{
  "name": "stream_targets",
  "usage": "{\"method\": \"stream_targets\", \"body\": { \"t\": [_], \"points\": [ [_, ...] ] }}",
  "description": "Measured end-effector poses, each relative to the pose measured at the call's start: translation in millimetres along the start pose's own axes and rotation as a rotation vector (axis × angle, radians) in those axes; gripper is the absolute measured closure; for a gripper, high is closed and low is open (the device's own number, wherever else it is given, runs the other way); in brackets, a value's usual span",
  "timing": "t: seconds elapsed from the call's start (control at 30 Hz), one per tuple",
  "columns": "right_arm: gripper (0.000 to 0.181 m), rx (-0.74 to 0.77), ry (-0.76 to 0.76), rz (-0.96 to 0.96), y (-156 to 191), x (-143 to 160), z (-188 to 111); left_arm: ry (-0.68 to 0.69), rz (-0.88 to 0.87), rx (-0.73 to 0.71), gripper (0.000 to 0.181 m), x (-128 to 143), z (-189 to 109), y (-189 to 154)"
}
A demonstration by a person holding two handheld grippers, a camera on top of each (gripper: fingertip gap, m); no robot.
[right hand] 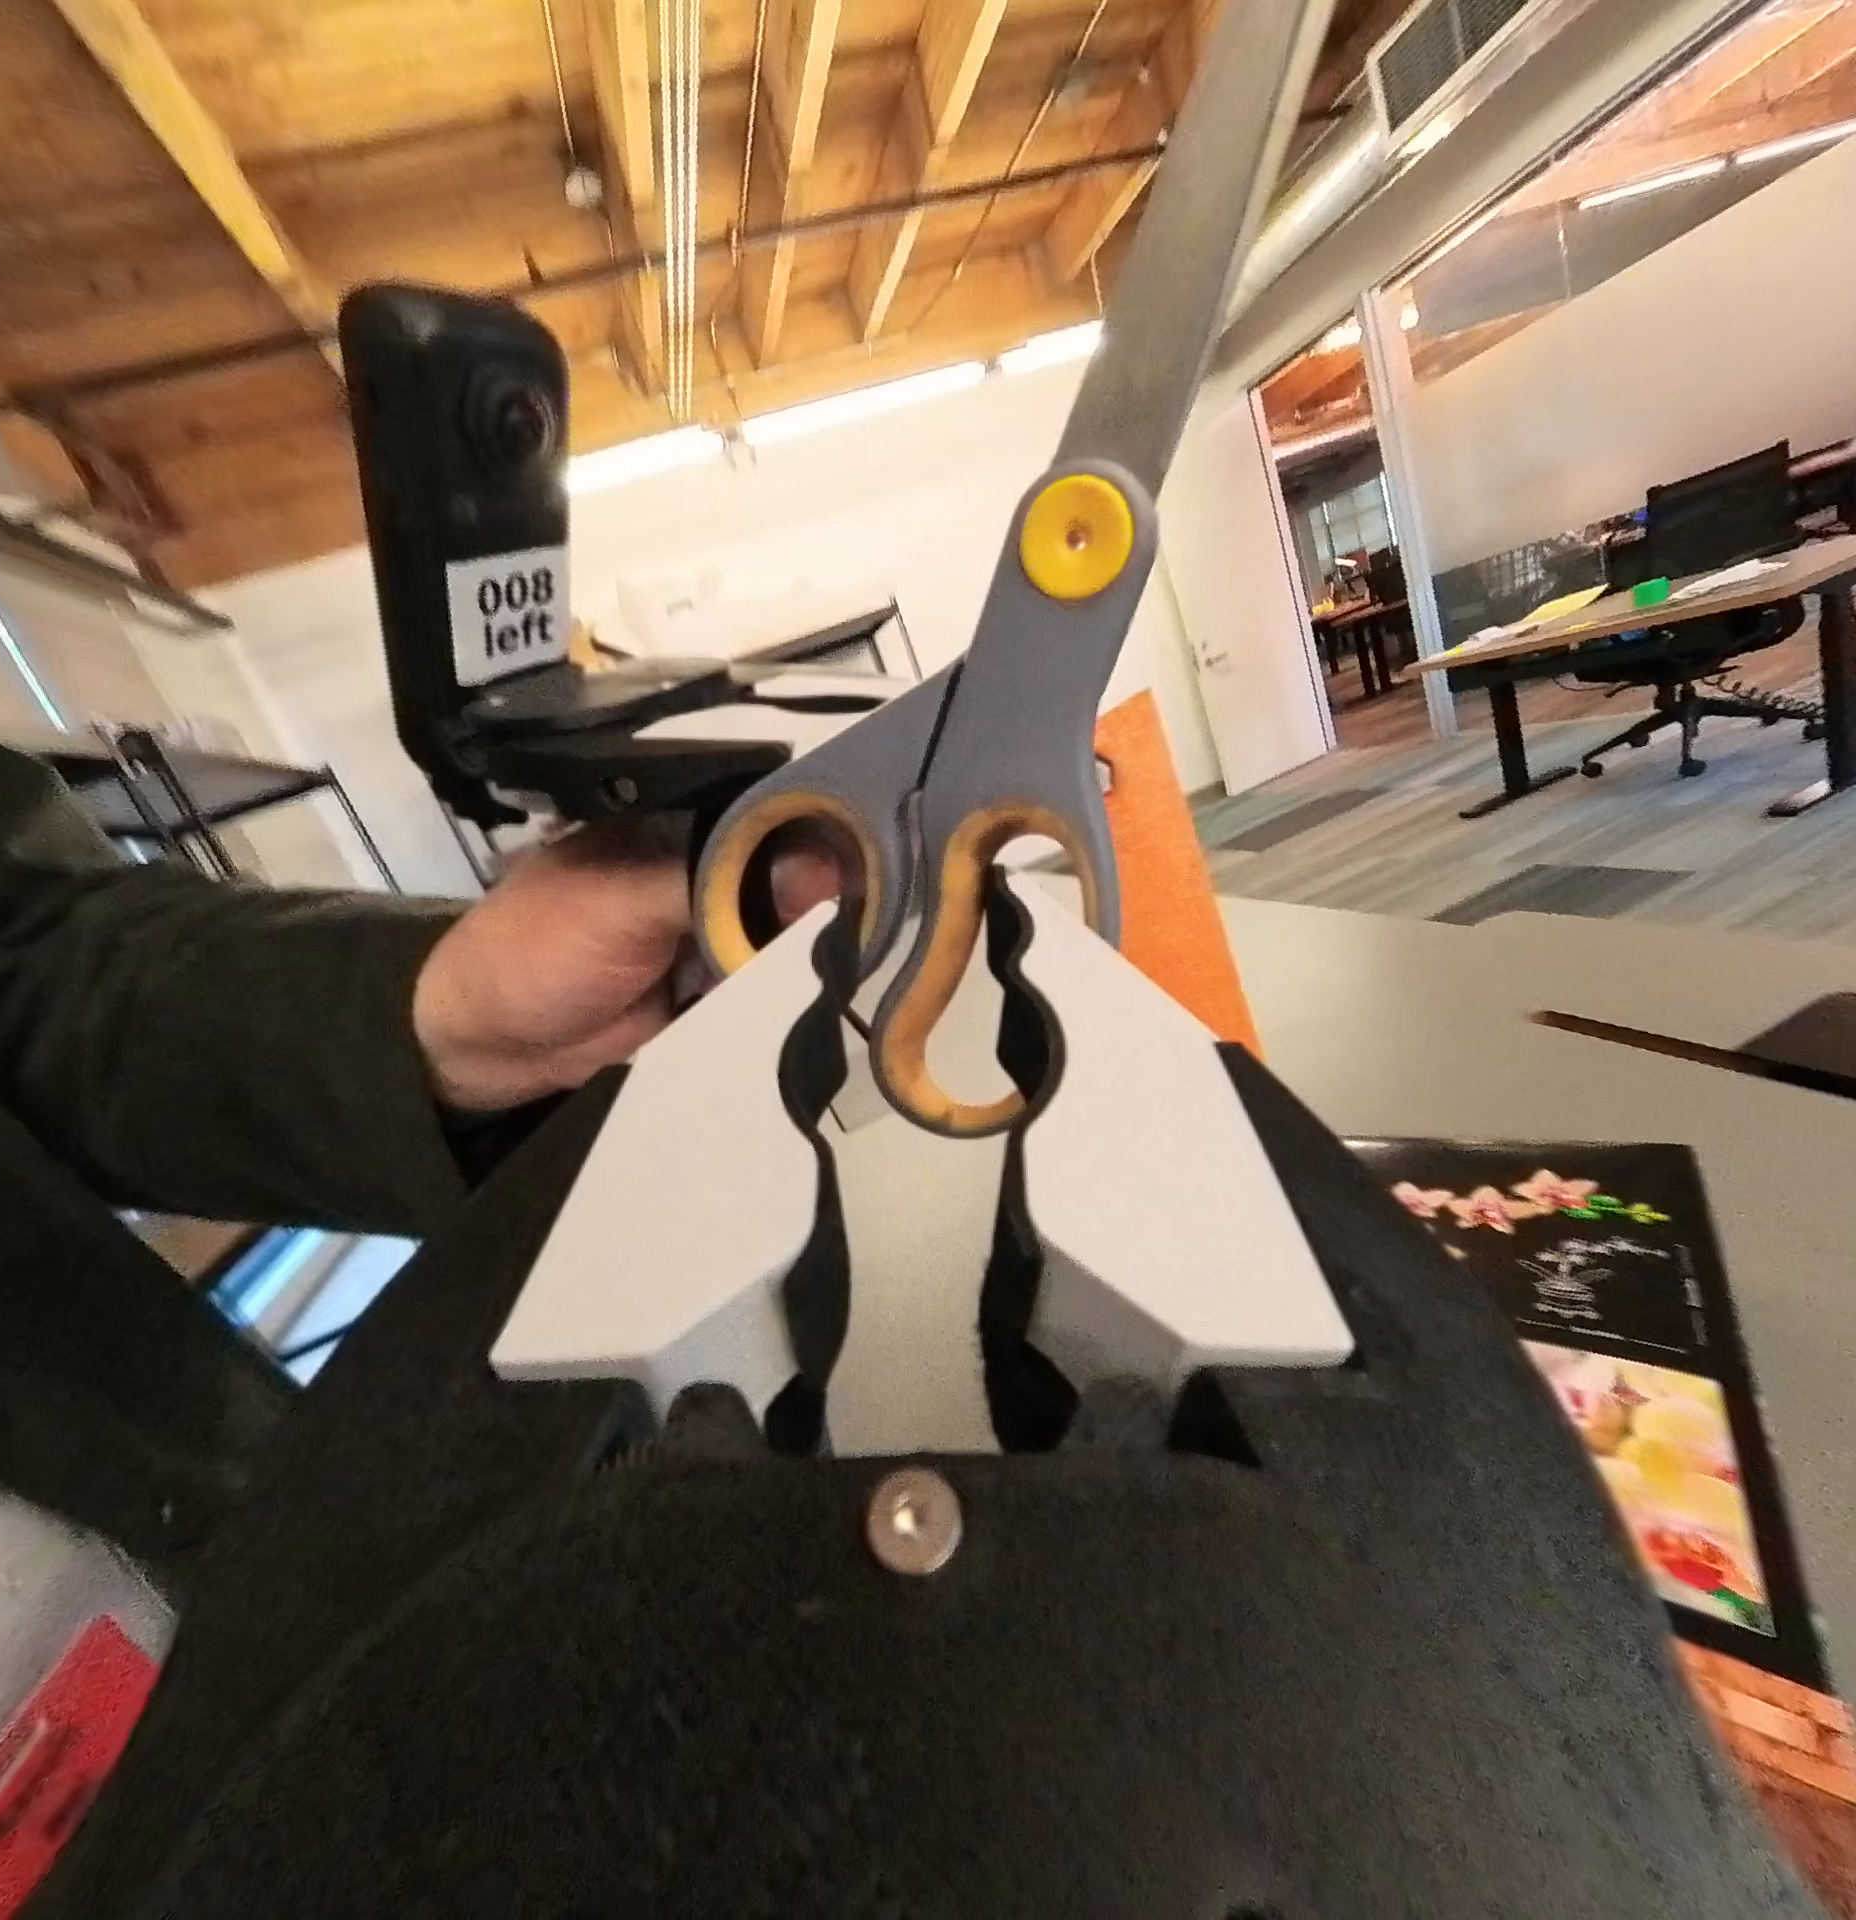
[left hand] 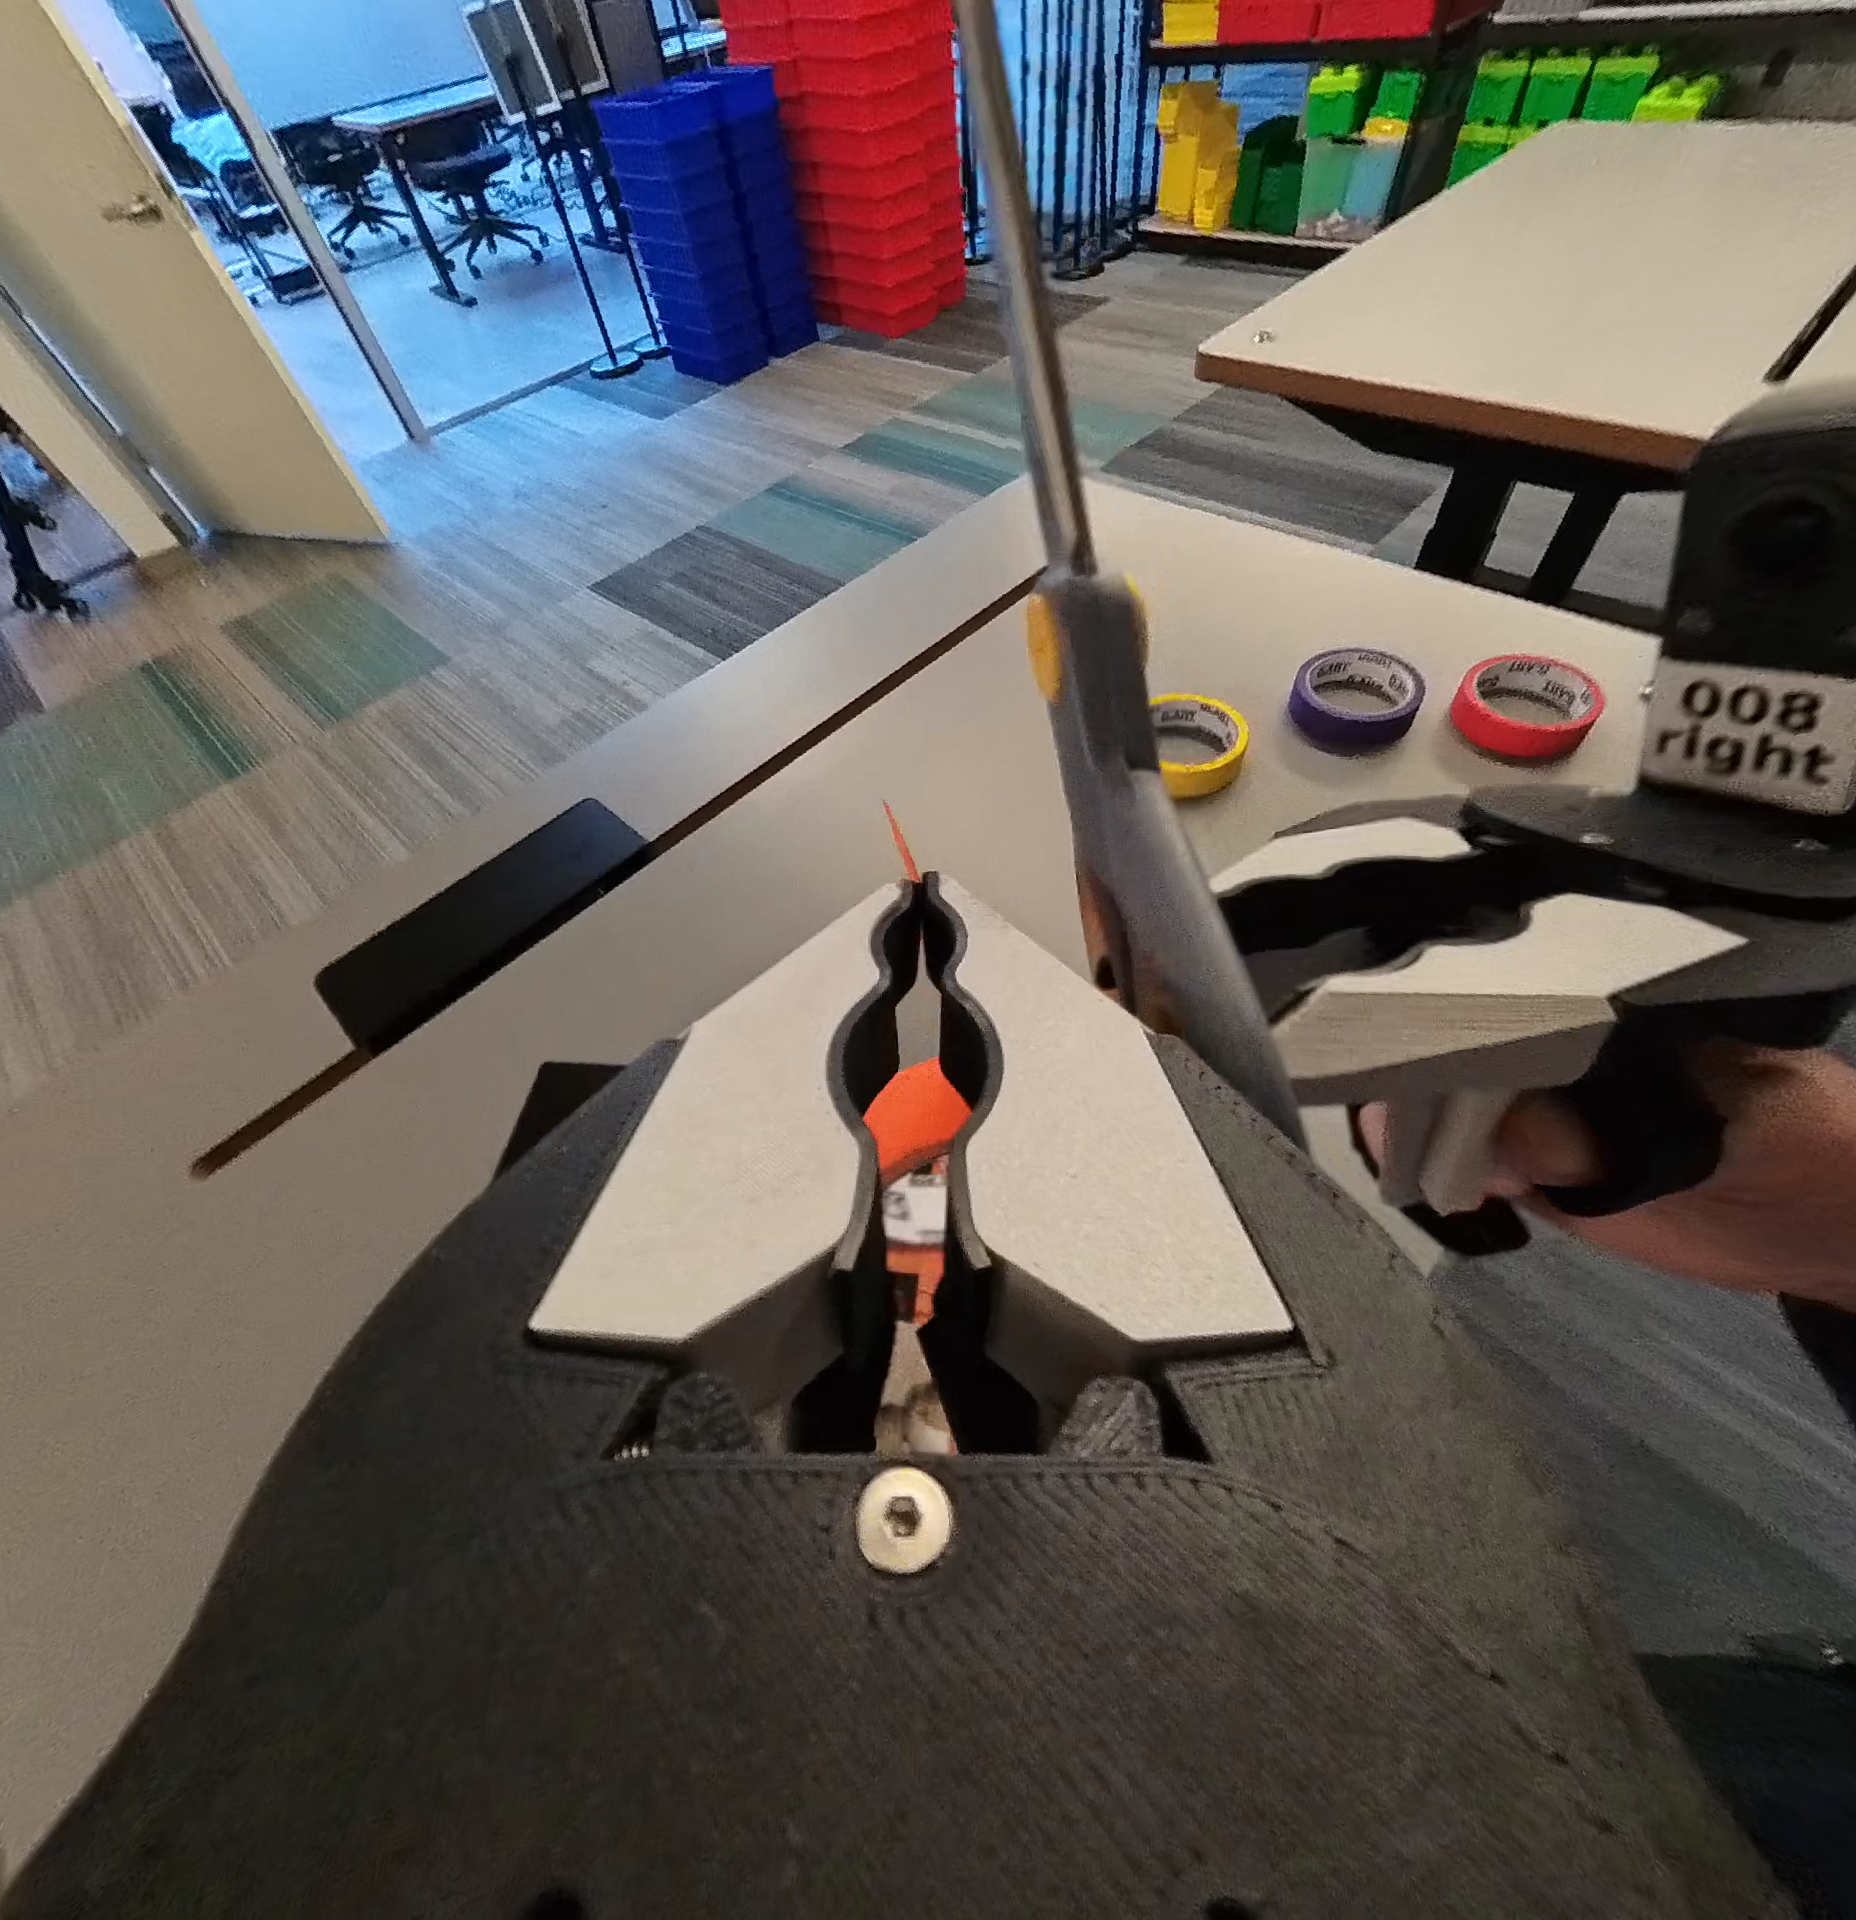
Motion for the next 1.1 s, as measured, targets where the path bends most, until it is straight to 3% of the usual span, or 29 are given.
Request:
{"method": "stream_targets", "body": {
  "t": [0.1,0.27,0.37,0.63,0.8,0.97,1.1],
  "points": [
    [0.158,0.037,0.125,-0.112,0,3,5,-0.003,-0.001,-0.004,0.181,4,4,1],
    [0.158,0.062,0.289,-0.255,4,7,9,-0.033,-0.144,-0.014,0.181,14,6,11],
    [0.158,0.060,0.345,-0.267,5,11,13,-0.014,-0.157,-0.012,0.181,18,8,12],
    [0.156,0.083,0.101,-0.033,-4,4,25,0.009,0.030,-0.071,0.181,3,6,10],
    [0.155,-0.022,-0.131,0.162,0,-21,24,0.005,0.017,-0.068,0.181,0,6,10],
    [0.157,-0.018,-0.098,0.247,-8,-13,21,-0.022,0.004,-0.069,0.181,-3,6,7],
    [0.159,-0.072,-0.158,0.355,-10,-18,14,-0.025,0.025,-0.046,0.181,-4,5,1]
  ]
}}
Point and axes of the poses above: each gripper's, where its closed fingertips meet, z out along the fingers, x out of its underside, y = z × x across the jaws, the point moved 3 cm from there along -z, back along the fingers, and after that the axes turned 2 degrees about -x, right-handed, at the moved point
